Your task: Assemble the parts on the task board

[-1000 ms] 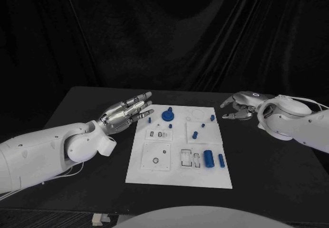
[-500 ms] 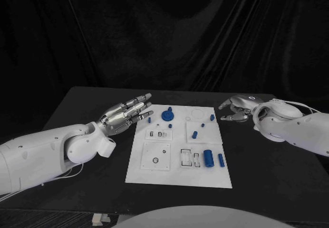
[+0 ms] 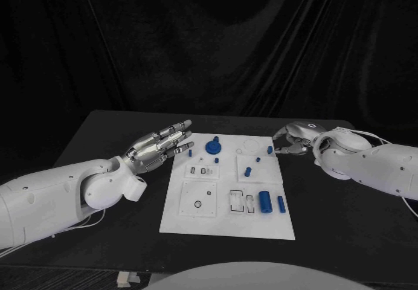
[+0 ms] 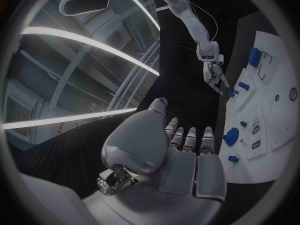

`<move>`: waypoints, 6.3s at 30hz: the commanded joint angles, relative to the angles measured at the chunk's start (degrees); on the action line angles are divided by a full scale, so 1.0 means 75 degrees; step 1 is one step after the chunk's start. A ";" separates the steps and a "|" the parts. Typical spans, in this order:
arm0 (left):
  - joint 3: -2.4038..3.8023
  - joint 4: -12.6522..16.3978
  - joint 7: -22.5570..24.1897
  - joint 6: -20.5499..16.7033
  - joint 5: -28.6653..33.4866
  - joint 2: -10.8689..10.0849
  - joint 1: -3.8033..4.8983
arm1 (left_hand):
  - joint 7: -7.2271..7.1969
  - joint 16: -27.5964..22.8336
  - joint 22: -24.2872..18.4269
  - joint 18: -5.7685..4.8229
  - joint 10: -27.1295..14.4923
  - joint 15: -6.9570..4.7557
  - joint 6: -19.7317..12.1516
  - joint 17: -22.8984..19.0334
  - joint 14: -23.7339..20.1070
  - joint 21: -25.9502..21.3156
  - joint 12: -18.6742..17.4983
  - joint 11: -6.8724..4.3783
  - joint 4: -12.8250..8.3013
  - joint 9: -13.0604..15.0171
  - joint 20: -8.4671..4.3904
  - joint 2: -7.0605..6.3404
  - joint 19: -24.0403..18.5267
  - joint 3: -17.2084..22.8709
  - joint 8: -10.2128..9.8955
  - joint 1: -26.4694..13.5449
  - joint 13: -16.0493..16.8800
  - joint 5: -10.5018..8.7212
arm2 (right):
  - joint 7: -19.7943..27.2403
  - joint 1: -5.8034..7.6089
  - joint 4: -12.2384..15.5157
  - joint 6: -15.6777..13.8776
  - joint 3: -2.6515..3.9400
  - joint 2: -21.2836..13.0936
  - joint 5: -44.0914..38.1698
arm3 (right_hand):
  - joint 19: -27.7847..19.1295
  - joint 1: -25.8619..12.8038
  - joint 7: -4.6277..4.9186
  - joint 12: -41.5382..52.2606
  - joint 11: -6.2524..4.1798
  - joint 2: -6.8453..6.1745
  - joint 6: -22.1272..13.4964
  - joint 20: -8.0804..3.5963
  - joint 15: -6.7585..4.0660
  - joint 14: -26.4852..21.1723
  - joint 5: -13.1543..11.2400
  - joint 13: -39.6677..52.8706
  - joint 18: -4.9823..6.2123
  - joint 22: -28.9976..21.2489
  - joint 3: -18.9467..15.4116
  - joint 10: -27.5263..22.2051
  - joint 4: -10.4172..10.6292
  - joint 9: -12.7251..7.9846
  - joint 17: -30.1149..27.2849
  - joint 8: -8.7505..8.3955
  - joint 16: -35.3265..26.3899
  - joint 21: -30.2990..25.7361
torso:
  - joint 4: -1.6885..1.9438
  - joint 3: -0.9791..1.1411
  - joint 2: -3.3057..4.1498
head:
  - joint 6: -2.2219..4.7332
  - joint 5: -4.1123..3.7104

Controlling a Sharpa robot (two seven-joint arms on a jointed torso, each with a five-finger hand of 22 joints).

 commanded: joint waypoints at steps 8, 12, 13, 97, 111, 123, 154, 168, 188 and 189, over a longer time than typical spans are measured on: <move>0.0007 0.0022 0.0111 0.0087 0.0015 0.0009 -0.0016 | 0.0019 -0.0028 -0.0012 0.0118 0.0000 0.0049 0.0007 -0.0010 -0.0002 -0.0026 0.0014 0.0040 -0.0044 0.0012 0.0064 0.0011 -0.0004 0.0010 0.0035 0.0066 0.0002 0.0038 | 0.0188 -0.0191 -0.0447 -0.0115 0.0005 0.0296 0.0067 | -0.0037 0.0047 0.0014 0.0027 0.0018 0.0031 0.0091 -0.0030 -0.0013 0.0683 0.0028 0.2012 0.0068 0.0693 -0.0029 0.0800 0.0040 0.0029 0.1621 0.0056 -0.0061 -0.0068 | 0.0014 -0.0012 -0.0007 | -0.0016 0.0013; 0.0007 0.0024 0.0109 0.0089 0.0015 -0.0002 -0.0018 | 0.0019 -0.0028 -0.0012 0.0118 0.0000 0.0049 0.0007 -0.0010 -0.0002 -0.0026 0.0014 0.0040 -0.0044 0.0012 0.0064 0.0011 -0.0004 0.0010 0.0035 0.0066 0.0002 0.0038 | 0.0222 -0.0235 -0.0560 -0.0119 0.0005 0.0375 0.0068 | -0.0040 0.0049 0.0023 0.0027 0.0025 0.0018 0.0101 -0.0026 -0.0007 0.0681 -0.0009 0.2012 0.0070 0.0691 -0.0046 0.0800 0.0046 0.0038 0.1614 0.0061 -0.0069 -0.0081 | 0.0018 -0.0016 -0.0008 | -0.0036 0.0018; 0.0007 0.0024 0.0108 0.0090 0.0015 -0.0005 -0.0018 | 0.0019 -0.0028 -0.0012 0.0118 0.0000 0.0049 0.0007 -0.0010 -0.0002 -0.0026 0.0014 0.0040 -0.0044 0.0012 0.0064 0.0011 -0.0004 0.0010 0.0035 0.0066 0.0002 0.0038 | 0.0230 -0.0244 -0.0584 -0.0119 0.0005 0.0394 0.0069 | -0.0041 0.0049 0.0024 0.0027 0.0025 0.0018 0.0102 -0.0026 -0.0007 0.0681 -0.0011 0.2012 0.0070 0.0691 -0.0046 0.0800 0.0047 0.0039 0.1612 0.0062 -0.0071 -0.0083 | 0.0020 -0.0016 -0.0008 | -0.0039 0.0017; 0.0007 0.0034 0.0033 0.0164 0.0015 0.0007 -0.0039 | 0.0025 -0.0028 -0.0012 0.0117 -0.0001 0.0056 -0.0014 -0.0010 -0.0002 -0.0026 0.0013 0.0052 -0.0085 0.0008 0.0072 0.0011 -0.0004 0.0033 0.0030 0.0074 0.0002 0.0045 | 0.0330 -0.0295 -0.0754 -0.0663 0.0008 0.0670 0.0626 | -0.0204 0.0684 -0.0032 0.0027 0.0003 0.0330 0.0991 -0.0056 -0.0037 0.0469 0.1706 0.2012 0.0188 0.0610 0.0183 0.0800 -0.0418 0.2214 0.0903 0.1662 -0.0852 -0.1028 | 0.0015 -0.0011 -0.0013 | -0.0198 0.0120; 0.0007 -0.0041 0.0000 0.0135 0.0015 0.0074 -0.0039 | 0.0029 -0.0028 -0.0012 0.0118 0.0001 0.0056 -0.0011 -0.0010 -0.0002 -0.0026 0.0016 0.0058 -0.0108 0.0009 0.0078 0.0015 -0.0004 0.0048 0.0034 0.0072 0.0003 0.0048 | -0.0144 0.0481 0.1970 -0.0559 0.0009 0.0093 0.0020 | -0.0076 0.0672 -0.0013 0.0027 0.0095 0.0224 0.1014 -0.0012 0.0026 0.0551 0.1741 0.2012 0.0157 0.0682 0.0192 0.0800 -0.0466 0.2375 0.1040 0.1815 -0.0681 -0.0891 | 0.0019 -0.0021 -0.0037 | -0.0263 0.0068; 0.0007 -0.0058 0.0006 0.0140 0.0015 0.0119 -0.0040 | 0.0027 -0.0028 -0.0012 0.0119 0.0001 0.0054 -0.0012 -0.0010 -0.0002 -0.0026 0.0016 0.0057 -0.0120 0.0009 0.0078 0.0018 -0.0004 0.0057 0.0035 0.0071 0.0003 0.0050 | -0.0559 0.0069 0.1804 0.0052 0.0008 0.1159 -0.0393 | -0.0050 0.0659 -0.0006 0.0027 0.0111 0.0193 0.1002 -0.0002 0.0036 0.0568 0.1641 0.2012 0.0162 0.0687 0.0200 0.0800 -0.0489 0.2416 0.1049 0.1838 -0.0663 -0.0909 | 0.0025 -0.0019 -0.0018 | -0.0195 0.0064; 0.0007 -0.0046 -0.0008 0.0141 0.0015 0.0168 -0.0040 | 0.0026 -0.0028 -0.0012 0.0120 0.0002 0.0054 -0.0003 -0.0010 -0.0002 -0.0026 0.0018 0.0056 -0.0139 0.0011 0.0079 0.0018 -0.0004 0.0068 0.0041 0.0069 0.0004 0.0053 | -0.0883 -0.0314 0.0721 0.0546 0.0010 0.2399 -0.0554 | -0.0053 0.0559 0.0035 0.0027 0.0146 0.0144 0.0889 0.0017 0.0061 0.0562 0.1484 0.2012 0.0178 0.0669 0.0187 0.0800 -0.0480 0.2423 0.1002 0.1782 -0.0708 -0.1004 | 0.0008 -0.0015 0.0006 | -0.0271 0.0118; 0.0007 -0.0072 -0.0001 0.0149 0.0015 0.0200 -0.0040 | 0.0025 -0.0028 -0.0012 0.0120 0.0001 0.0052 -0.0010 -0.0010 -0.0002 -0.0026 0.0016 0.0055 -0.0151 0.0010 0.0079 0.0020 -0.0004 0.0076 0.0040 0.0066 0.0003 0.0056 | -0.0923 -0.0338 0.0535 0.0727 0.0010 0.2567 -0.0555 | -0.0073 0.0498 0.0125 0.0027 0.0200 0.0094 0.0563 0.0061 0.0109 0.0546 0.1230 0.2012 0.0191 0.0656 0.0213 0.0800 -0.0510 0.2327 0.0958 0.1559 -0.0751 -0.1117 | 0.0026 -0.0013 -0.0009 | -0.0295 0.0091; 0.0007 -0.0093 -0.0002 0.0146 0.0015 0.0224 -0.0040 | 0.0025 -0.0028 -0.0012 0.0120 0.0000 0.0051 -0.0014 -0.0010 -0.0002 -0.0026 0.0014 0.0055 -0.0163 0.0009 0.0079 0.0020 -0.0004 0.0083 0.0041 0.0062 0.0002 0.0057 | -0.0913 -0.0347 0.0555 0.0836 0.0010 0.2561 -0.0745 | -0.0059 0.0352 0.0120 0.0027 0.0098 -0.0105 -0.0844 0.0016 0.0038 0.0519 0.0362 0.2012 0.0211 0.0688 0.0071 0.0800 -0.0566 0.1533 0.0882 0.0523 -0.0811 -0.1324 | 0.0001 -0.0009 -0.0012 | -0.0309 0.0098; 0.0007 -0.0095 -0.0002 0.0143 0.0015 0.0223 -0.0040 | 0.0025 -0.0028 -0.0012 0.0120 0.0000 0.0051 -0.0014 -0.0010 -0.0002 -0.0026 0.0014 0.0055 -0.0163 0.0009 0.0079 0.0020 -0.0004 0.0083 0.0041 0.0062 0.0002 0.0057 | -0.0904 -0.0347 0.0567 0.0801 0.0010 0.2547 -0.0746 | -0.0061 0.0347 0.0118 0.0027 0.0094 -0.0113 -0.0914 0.0012 0.0035 0.0519 0.0303 0.2012 0.0214 0.0687 0.0052 0.0800 -0.0557 0.1488 0.0881 0.0477 -0.0812 -0.1343 | 0.0004 -0.0008 -0.0009 | -0.0306 0.0095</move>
